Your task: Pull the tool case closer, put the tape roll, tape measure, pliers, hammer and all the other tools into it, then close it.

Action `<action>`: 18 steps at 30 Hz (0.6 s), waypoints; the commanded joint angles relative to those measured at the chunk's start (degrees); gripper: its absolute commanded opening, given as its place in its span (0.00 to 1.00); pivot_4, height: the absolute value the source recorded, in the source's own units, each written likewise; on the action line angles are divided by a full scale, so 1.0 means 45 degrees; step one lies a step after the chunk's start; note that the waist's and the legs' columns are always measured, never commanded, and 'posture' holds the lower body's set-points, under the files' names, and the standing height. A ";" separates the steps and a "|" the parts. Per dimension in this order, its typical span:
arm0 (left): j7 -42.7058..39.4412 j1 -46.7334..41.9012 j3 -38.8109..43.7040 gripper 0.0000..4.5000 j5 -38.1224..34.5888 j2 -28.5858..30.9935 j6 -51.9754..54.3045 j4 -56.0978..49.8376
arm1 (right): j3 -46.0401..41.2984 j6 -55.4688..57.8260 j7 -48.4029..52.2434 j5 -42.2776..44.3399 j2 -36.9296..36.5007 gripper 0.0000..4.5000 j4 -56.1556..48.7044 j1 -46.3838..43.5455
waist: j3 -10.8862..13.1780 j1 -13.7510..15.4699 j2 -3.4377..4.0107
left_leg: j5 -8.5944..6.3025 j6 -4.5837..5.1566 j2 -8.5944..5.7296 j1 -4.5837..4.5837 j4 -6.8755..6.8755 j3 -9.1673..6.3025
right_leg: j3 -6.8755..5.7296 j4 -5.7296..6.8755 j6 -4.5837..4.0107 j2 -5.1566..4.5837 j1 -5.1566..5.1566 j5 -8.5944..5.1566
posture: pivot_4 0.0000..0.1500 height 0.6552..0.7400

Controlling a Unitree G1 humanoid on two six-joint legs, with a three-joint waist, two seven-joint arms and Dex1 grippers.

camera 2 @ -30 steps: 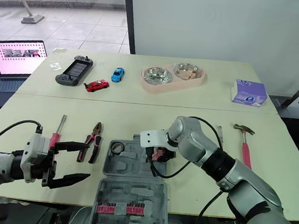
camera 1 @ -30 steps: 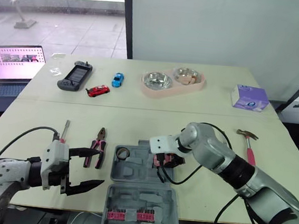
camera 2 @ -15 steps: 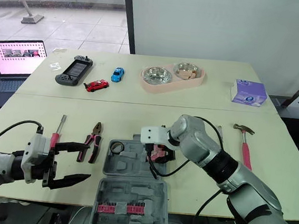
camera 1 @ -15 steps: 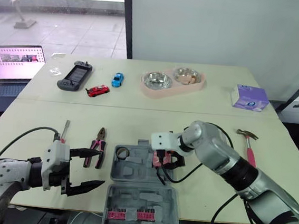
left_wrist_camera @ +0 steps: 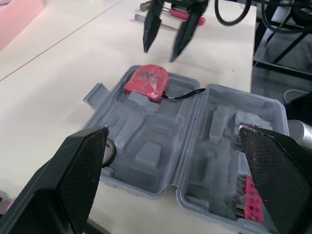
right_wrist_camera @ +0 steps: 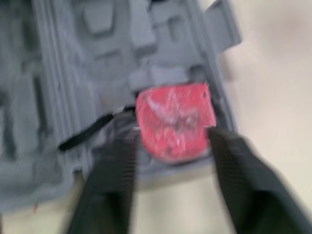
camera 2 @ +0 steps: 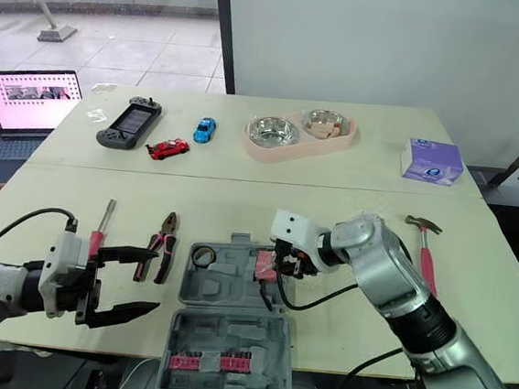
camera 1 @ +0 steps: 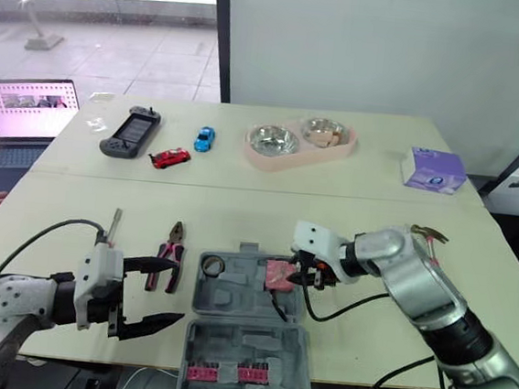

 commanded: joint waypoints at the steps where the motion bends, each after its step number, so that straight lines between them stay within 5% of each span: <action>1: 0.0083 -0.0016 0.0228 1.00 -0.0112 -0.0001 0.0002 -0.0229 | -0.0939 -0.1455 -0.0685 0.0734 0.0230 0.35 -0.0198 0.0996 | 0.0000 0.0004 0.0000 | 0.0000 0.0000 -0.0002 0.0000 0.0000 0.0001 | 0.0001 -0.0003 0.0000 -0.0001 0.0000 0.0000 | 1.00 0.81; 18: 0.0111 0.0024 0.0254 1.00 -0.0078 0.0012 -0.0078 -0.0184 | -0.1087 -0.4265 -0.2413 0.1166 0.1186 0.35 0.2931 0.2316 | -0.0002 -0.0022 -0.0001 | 0.0001 0.0000 0.0000 0.0014 0.0000 0.0001 | 0.0003 0.0000 -0.0004 0.0002 0.0012 0.0003 | 1.00 0.81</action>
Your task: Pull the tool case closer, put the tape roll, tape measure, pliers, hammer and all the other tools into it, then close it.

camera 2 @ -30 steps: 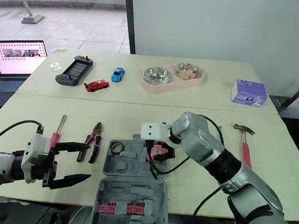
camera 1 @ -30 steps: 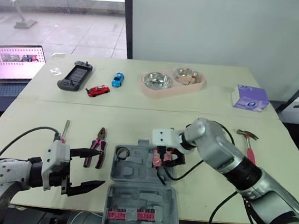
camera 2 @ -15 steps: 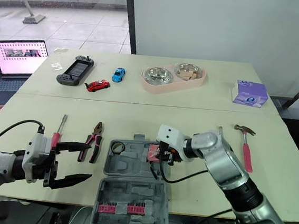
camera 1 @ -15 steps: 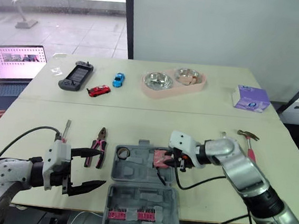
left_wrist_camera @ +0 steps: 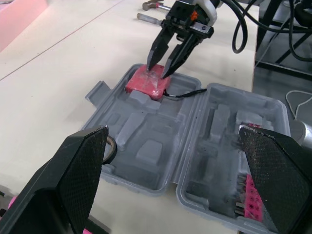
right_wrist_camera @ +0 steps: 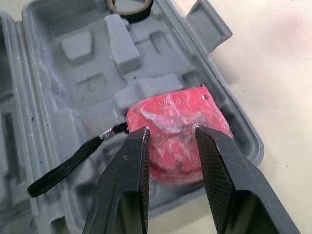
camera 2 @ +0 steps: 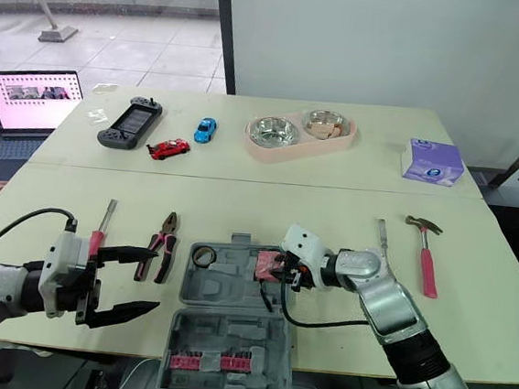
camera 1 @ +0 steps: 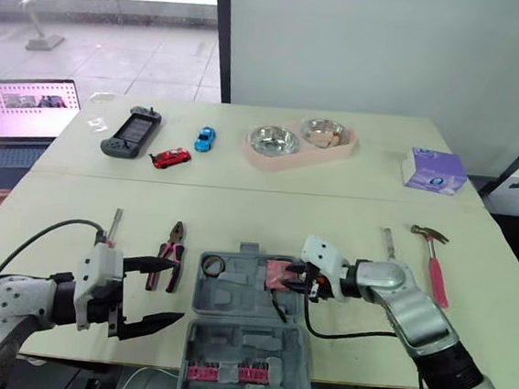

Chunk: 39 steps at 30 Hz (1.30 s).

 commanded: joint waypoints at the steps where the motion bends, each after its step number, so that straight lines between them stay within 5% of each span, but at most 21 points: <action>1: 0.0023 0.0000 0.0262 1.00 -0.0092 0.0014 -0.0058 -0.0203 | 0.0260 -0.0638 -0.0165 -0.0272 -0.0015 0.35 0.0774 0.0065 | -0.0004 -0.0005 -0.0004 | 0.0000 0.0000 0.0000 0.0003 0.0000 0.0001 | 0.0000 0.0000 0.0000 0.0000 0.0002 0.0000 | 1.00 0.81; 9: 0.0014 -0.0057 0.0317 1.00 -0.0088 0.0078 -0.0054 -0.0179 | 0.0849 -0.2134 -0.0325 -0.1069 -0.0112 0.35 0.2342 -0.0092 | -0.0041 -0.0001 -0.0024 | 0.0000 0.0000 -0.0001 0.0022 0.0000 0.0000 | -0.0001 -0.0001 0.0000 0.0000 0.0024 0.0000 | 1.00 0.81; 20: 0.0024 -0.0067 0.0388 1.00 -0.0145 0.0118 0.0004 -0.0220 | 0.1311 0.0540 -0.0480 -0.0830 0.0295 0.35 0.2264 -0.0088 | -0.0284 0.0023 -0.0076 | -0.0003 0.0006 0.0000 0.0047 -0.0001 -0.0008 | -0.0003 -0.0007 -0.0002 0.0002 0.0060 -0.0002 | 1.00 0.81; 27: 0.0277 0.0020 0.0880 1.00 -0.0326 0.0042 0.0106 0.0007 | -0.1882 -0.0316 -0.0620 0.1798 0.1063 0.35 -0.0186 -0.0777 | -0.0248 -0.0050 -0.0039 | -0.0004 0.0007 0.0004 0.0031 -0.0007 -0.0008 | -0.0001 0.0000 -0.0001 0.0008 0.0027 -0.0003 | 1.00 0.81; 32: 0.0350 0.0894 0.2416 1.00 -0.0160 0.0089 0.0068 0.1096 | -0.4305 -0.0083 0.0482 0.3492 -0.0766 0.35 -0.1640 0.0704 | -0.0231 0.0086 -0.0013 | -0.0006 0.0012 0.0001 0.0005 -0.0008 -0.0011 | -0.0002 -0.0006 0.0001 0.0006 0.0008 -0.0004 | 1.00 0.81; 39: 0.0220 0.2070 0.5234 1.00 0.0907 0.0565 -0.1321 0.5086 | -0.7366 -0.1146 0.1547 0.4319 -0.2838 0.98 -0.0498 0.4123 | -0.0221 0.0010 -0.0011 | -0.0028 0.0051 -0.0001 0.0004 -0.0011 0.0016 | -0.0009 -0.0047 0.0004 -0.0004 0.0031 -0.0007 | 1.00 0.81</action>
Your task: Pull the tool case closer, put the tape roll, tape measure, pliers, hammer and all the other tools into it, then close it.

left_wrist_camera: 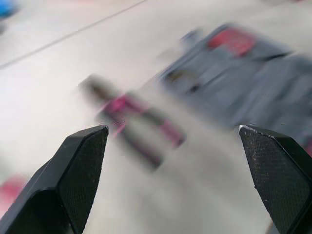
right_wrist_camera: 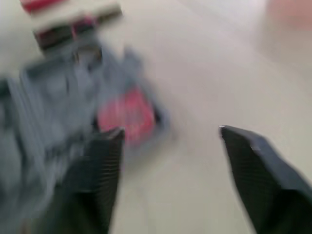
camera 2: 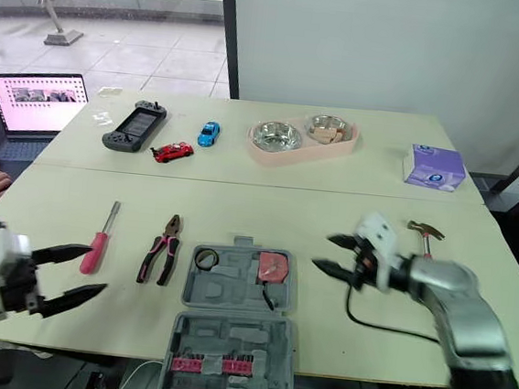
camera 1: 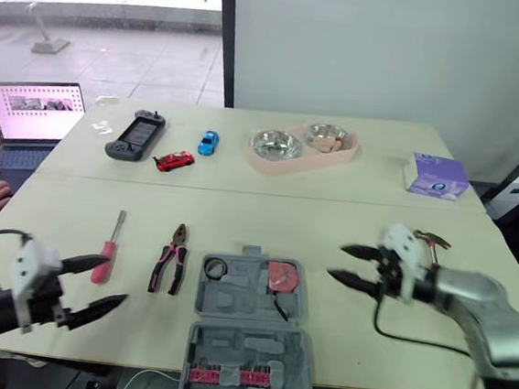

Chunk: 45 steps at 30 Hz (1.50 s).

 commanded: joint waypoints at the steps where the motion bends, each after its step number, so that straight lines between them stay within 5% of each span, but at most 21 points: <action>1: -0.0341 0.0394 0.1686 1.00 0.0578 0.0643 -0.1147 0.2248 | -0.1968 -0.1086 0.0384 0.0546 -0.0441 0.98 0.1006 0.0948 | 0.0001 -0.0061 0.0001 | 0.0000 0.0000 0.0007 0.0009 0.0000 0.0013 | 0.0006 0.0001 -0.0001 0.0002 0.0000 0.0000 | 1.00 0.81; 10: -0.1372 0.0303 0.2287 1.00 0.1391 0.1686 -0.3203 0.6550 | -0.3321 -0.4191 0.0887 -0.0054 -0.1245 0.98 0.5306 0.2201 | 0.0005 -0.0058 0.0006 | 0.0000 0.0001 0.0013 0.0026 0.0001 0.0031 | 0.0013 0.0004 -0.0003 0.0001 0.0016 -0.0009 | 1.00 0.81; 18: -0.1275 -0.0124 0.1830 1.00 0.1400 0.1268 -0.3316 0.6470 | -0.3091 -0.4346 0.0596 0.0296 -0.0856 0.98 0.4613 0.2492 | 0.0004 -0.0083 0.0008 | 0.0000 0.0000 0.0015 0.0026 0.0001 0.0026 | 0.0014 0.0006 0.0006 0.0002 0.0014 -0.0004 | 1.00 0.81; 22: -0.0883 -0.0101 0.1653 1.00 0.0971 0.0660 -0.2502 0.5185 | -0.2806 -0.3121 0.0257 0.1178 -0.0497 0.98 0.2376 0.2533 | 0.0005 -0.0087 0.0010 | 0.0000 0.0000 0.0017 0.0025 0.0001 0.0022 | 0.0015 0.0009 0.0007 0.0002 0.0012 -0.0003 | 1.00 0.81; 26: 0.0864 -0.0035 0.1135 1.00 -0.0718 -0.1062 0.0110 0.1350 | -0.1792 -0.1071 -0.0559 0.2274 -0.0182 0.98 -0.0738 0.1910 | 0.0010 -0.0044 0.0018 | 0.0000 -0.0001 0.0018 0.0023 0.0009 0.0008 | 0.0024 0.0013 0.0009 -0.0001 0.0012 -0.0002 | 1.00 0.81; 33: 0.7377 -0.1403 -0.0976 1.00 0.0059 -0.4070 0.3751 -0.3109 | 0.1107 0.0288 -0.1247 0.2222 0.0146 0.98 -0.3067 -0.0372 | 0.0002 0.0058 0.0000 | 0.0002 -0.0005 0.0005 0.0013 0.0019 -0.0007 | 0.0016 0.0011 0.0007 -0.0005 0.0014 0.0001 | 1.00 0.81; 37: 1.0163 -0.2858 -0.2667 1.00 0.1478 -0.5029 0.5654 -0.3846 | 0.2215 0.0377 -0.1358 0.1992 0.0459 0.98 -0.3020 -0.1474 | -0.0007 0.0085 -0.0016 | 0.0007 -0.0014 -0.0007 0.0012 0.0028 -0.0011 | 0.0015 0.0014 0.0009 -0.0003 0.0014 0.0004 | 1.00 0.81; 45: 1.2272 -0.4907 -0.4878 1.00 0.2863 -0.6138 0.7348 -0.3246 | 0.3114 0.0075 -0.1465 0.1688 0.1156 0.98 -0.2356 -0.2116 | -0.0010 0.0181 -0.0020 | 0.0013 -0.0024 -0.0009 0.0012 0.0028 -0.0009 | 0.0014 0.0022 0.0010 -0.0001 0.0005 0.0008 | 1.00 0.81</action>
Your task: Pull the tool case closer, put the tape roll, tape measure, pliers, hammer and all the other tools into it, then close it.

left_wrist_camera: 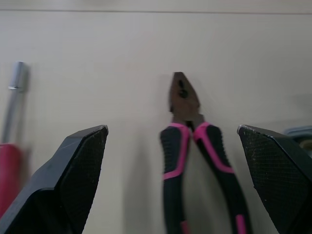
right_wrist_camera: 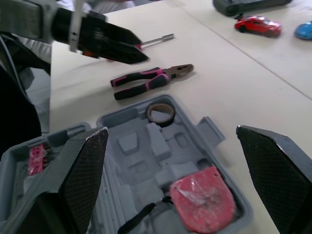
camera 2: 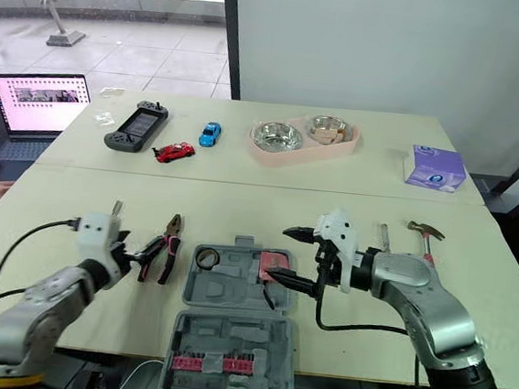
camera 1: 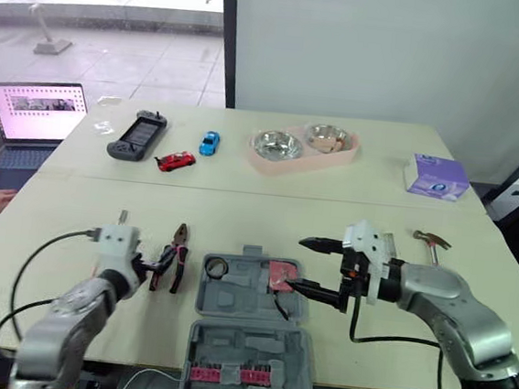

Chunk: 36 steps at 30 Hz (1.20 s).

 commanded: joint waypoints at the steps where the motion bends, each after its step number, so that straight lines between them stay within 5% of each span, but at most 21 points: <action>1: 0.0522 -0.0445 -0.0143 1.00 0.0571 -0.0206 -0.0155 0.0353 | -0.0077 -0.0273 -0.0074 -0.0059 0.0154 0.98 -0.0083 -0.0146 | 0.0000 0.0011 0.0000 | 0.0001 -0.0001 0.0000 0.0000 0.0000 0.0000 | 0.0000 0.0001 0.0000 0.0001 -0.0003 0.0000 | 1.00 0.81; 14: 0.0589 -0.1543 -0.1680 1.00 0.1564 -0.0564 0.0908 0.1497 | -0.0119 0.0217 -0.0547 0.0147 0.0375 0.98 -0.0643 0.0166 | 0.0000 0.0091 0.0000 | 0.0004 -0.0007 -0.0002 -0.0007 0.0001 0.0000 | 0.0000 -0.0001 0.0000 0.0000 -0.0003 0.0000 | 1.00 0.81; 36: 0.0507 -0.2039 -0.1740 1.00 0.2084 -0.0761 0.1450 0.3361 | -0.0192 0.0595 -0.0979 0.0102 0.0344 0.98 -0.0803 0.0137 | -0.0043 0.0099 0.0070 | 0.0012 -0.0019 -0.0001 0.0009 0.0001 -0.0002 | -0.0001 0.0018 0.0001 0.0000 0.0002 0.0000 | 1.00 0.81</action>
